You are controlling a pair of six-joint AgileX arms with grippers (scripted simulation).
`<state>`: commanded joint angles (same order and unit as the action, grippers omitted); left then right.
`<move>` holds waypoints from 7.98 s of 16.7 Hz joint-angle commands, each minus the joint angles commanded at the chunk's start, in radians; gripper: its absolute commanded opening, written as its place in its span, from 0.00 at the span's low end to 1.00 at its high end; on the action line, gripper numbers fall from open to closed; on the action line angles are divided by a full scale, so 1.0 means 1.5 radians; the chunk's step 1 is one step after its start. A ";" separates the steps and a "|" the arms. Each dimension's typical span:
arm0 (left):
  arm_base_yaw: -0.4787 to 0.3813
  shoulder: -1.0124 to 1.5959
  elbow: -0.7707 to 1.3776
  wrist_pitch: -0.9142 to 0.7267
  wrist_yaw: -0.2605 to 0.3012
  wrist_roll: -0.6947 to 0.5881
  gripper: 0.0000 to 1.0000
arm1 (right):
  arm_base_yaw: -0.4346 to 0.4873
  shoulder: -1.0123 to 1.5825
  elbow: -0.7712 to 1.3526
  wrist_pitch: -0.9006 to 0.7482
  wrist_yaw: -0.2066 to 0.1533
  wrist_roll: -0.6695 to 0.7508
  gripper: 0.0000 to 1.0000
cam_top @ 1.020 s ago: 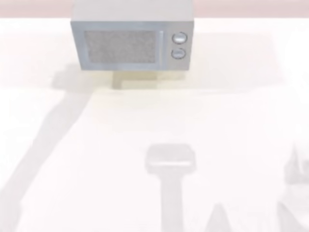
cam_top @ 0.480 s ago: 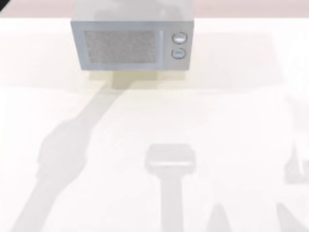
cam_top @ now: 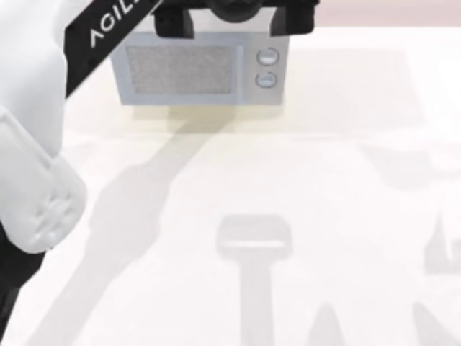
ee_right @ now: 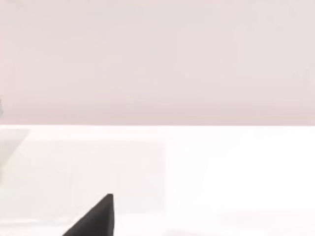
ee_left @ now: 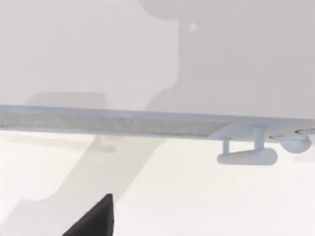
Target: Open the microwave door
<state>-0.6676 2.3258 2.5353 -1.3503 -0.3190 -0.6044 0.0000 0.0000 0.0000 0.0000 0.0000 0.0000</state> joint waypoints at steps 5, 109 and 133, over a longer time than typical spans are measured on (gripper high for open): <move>0.004 0.003 -0.003 0.003 0.001 0.001 1.00 | 0.000 0.000 0.000 0.000 0.000 0.000 1.00; 0.012 -0.104 -0.359 0.279 0.029 0.056 0.00 | 0.000 0.000 0.000 0.000 0.000 0.000 1.00; 0.020 -0.155 -0.447 0.322 0.050 0.110 0.00 | 0.000 0.000 0.000 0.000 0.000 0.000 1.00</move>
<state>-0.6380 2.0928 1.8651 -0.8669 -0.2447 -0.4398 0.0000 0.0000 0.0000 0.0000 0.0000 0.0000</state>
